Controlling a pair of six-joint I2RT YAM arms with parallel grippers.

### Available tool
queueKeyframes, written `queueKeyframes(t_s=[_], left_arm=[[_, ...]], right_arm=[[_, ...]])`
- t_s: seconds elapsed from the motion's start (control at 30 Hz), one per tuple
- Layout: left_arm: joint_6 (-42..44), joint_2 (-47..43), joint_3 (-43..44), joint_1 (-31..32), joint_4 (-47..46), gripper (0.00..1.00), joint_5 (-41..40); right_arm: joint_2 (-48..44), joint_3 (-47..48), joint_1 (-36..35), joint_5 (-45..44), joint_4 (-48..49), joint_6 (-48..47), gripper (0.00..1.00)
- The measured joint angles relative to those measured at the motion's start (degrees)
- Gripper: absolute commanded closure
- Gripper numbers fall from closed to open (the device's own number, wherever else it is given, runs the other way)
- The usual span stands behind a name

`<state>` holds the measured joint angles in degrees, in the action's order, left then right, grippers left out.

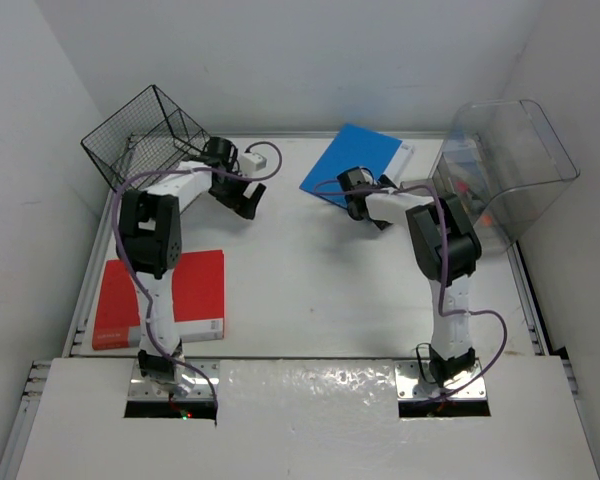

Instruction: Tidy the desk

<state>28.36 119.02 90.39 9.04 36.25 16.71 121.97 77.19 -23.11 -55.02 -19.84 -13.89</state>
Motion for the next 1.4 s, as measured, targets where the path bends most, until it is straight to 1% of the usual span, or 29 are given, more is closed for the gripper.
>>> queueKeyframes(t_s=[0.07,0.17,0.2,0.23,0.33,0.47,0.5,0.53,0.57,0.6,0.77,0.83,0.87,0.93,1.0,1.03,1.1,1.13,1.2,1.3,1.4], left_arm=[[0.11,3.21,3.74,0.42,0.07,0.02,-1.03],[0.02,7.37,9.25,0.70,-0.52,0.09,-1.73],[-0.04,8.26,10.47,0.76,-0.59,0.14,-2.05],[-0.22,9.01,11.45,0.79,-0.59,0.28,-2.34],[-0.74,10.29,12.37,0.79,-0.13,0.47,-2.69],[-0.76,10.54,12.35,0.79,2.51,0.53,-1.66],[-0.72,10.54,12.35,0.79,3.08,0.62,-0.96],[-0.61,10.54,12.35,0.79,3.82,0.69,-0.31],[-0.17,10.54,12.31,0.79,4.76,0.89,0.57],[-0.39,10.54,12.31,0.79,5.20,0.99,1.07],[0.28,10.19,12.44,0.74,7.52,1.00,5.70],[0.52,9.86,12.41,0.72,10.32,1.00,9.64],[0.87,9.46,12.41,0.74,11.80,1.00,12.00],[1.97,7.89,12.24,0.79,15.02,1.00,17.49],[3.80,5.01,11.85,0.96,18.27,1.00,22.73],[4.92,3.30,11.78,1.05,19.82,1.00,24.83],[7.28,-0.31,11.28,1.60,21.68,1.00,27.32],[8.55,-2.73,10.32,2.10,22.03,1.00,28.13],[10.36,-7.02,7.58,3.41,21.81,1.00,28.96],[12.48,-11.65,3.89,6.01,22.29,1.00,29.73],[13.75,-12.72,3.30,8.39,22.95,1.00,30.67]], right_arm=[[-1.97,0.00,0.00,2.84,-0.92,1.01,0.32],[-6.10,-0.02,0.00,7.41,-1.73,2.69,0.31],[-7.58,-0.02,0.00,8.96,-1.77,3.26,0.31],[-8.92,-0.09,0.00,10.45,-1.70,3.69,0.31],[-12.79,-0.81,0.00,14.10,-1.42,4.81,0.31],[-15.56,-2.43,0.00,17.92,-1.01,5.57,0.31],[-15.93,-2.93,0.00,19.17,-0.74,5.70,0.31],[-16.31,-3.65,0.00,20.50,-0.26,5.81,0.31],[-16.81,-4.63,0.00,22.21,0.42,5.81,0.31],[-17.42,-5.68,0.02,23.87,1.07,5.79,0.31],[-22.71,-12.35,0.09,34.67,5.29,5.70,0.32],[-25.77,-15.04,0.11,40.76,7.56,5.77,0.31],[-27.61,-16.46,0.13,44.63,8.92,5.90,0.30],[-31.26,-19.10,0.15,52.57,12.00,6.58,0.23],[-34.03,-20.65,0.24,61.77,15.26,7.15,0.18],[-34.80,-20.79,0.24,66.29,16.72,7.37,0.18],[-35.23,-20.70,0.22,74.82,19.65,7.28,0.19],[-35.08,-20.70,0.22,79.47,20.96,7.23,0.23],[-34.18,-20.46,0.15,86.05,22.12,7.34,0.26],[-31.95,-20.31,-0.13,94.12,25.33,8.70,0.28],[-30.47,-20.35,-0.59,100.21,29.57,10.93,0.28]])
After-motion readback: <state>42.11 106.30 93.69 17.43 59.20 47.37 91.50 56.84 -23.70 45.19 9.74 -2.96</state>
